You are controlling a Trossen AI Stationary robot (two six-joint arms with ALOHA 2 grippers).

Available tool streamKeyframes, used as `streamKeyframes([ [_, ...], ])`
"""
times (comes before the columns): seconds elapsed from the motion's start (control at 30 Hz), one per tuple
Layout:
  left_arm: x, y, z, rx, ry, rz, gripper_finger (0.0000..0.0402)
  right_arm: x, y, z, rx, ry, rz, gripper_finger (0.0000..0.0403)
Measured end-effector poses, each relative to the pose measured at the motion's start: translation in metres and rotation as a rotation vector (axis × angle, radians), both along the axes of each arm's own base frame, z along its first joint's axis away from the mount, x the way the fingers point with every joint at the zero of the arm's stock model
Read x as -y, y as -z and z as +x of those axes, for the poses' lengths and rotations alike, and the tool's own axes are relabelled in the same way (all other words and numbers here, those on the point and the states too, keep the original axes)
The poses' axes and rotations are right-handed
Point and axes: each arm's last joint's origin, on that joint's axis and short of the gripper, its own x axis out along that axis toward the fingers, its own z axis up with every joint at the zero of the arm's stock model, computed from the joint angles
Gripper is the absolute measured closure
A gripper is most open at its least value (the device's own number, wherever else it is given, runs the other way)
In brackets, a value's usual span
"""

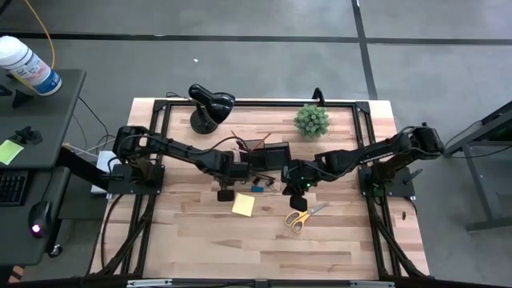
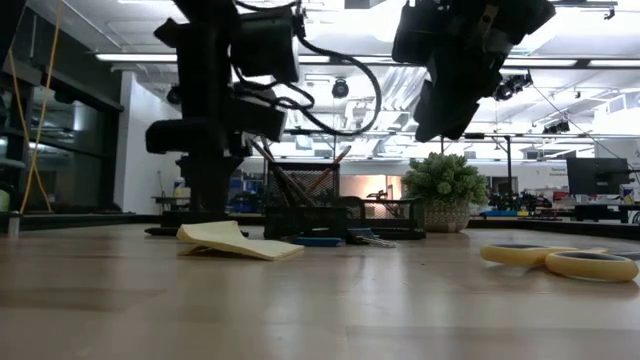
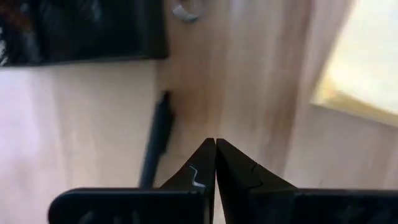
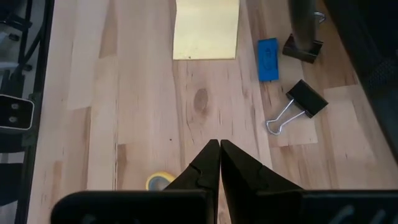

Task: Pick and place office supplies into organizer
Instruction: Put the black pen into the black desk organizer

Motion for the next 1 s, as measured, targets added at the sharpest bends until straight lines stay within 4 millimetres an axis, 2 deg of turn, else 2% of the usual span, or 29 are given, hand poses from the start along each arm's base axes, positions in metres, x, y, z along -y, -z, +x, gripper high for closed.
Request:
streamKeyframes([
  [0.2, 0.0, 0.007, -0.013, 0.046, -0.027, -0.045, 0.0399, -0.005, 0.001, -0.001, -0.007, -0.003, -0.022, 0.0392],
  [0.4, -0.01, 0.003, -0.021, 0.099, -0.049, -0.034, 0.0399, -0.004, 0.001, -0.001, -0.004, 0.005, -0.028, 0.0392],
  [0.73, -0.037, -0.001, -0.025, 0.103, -0.005, -0.033, 0.0398, -0.004, 0.0, 0.0, 0.009, 0.002, -0.038, 0.0392],
  [1.0, -0.038, -0.001, -0.025, 0.106, 0.061, -0.064, 0.0398, -0.004, -0.001, 0.0, 0.017, 0.003, -0.039, 0.0392],
])
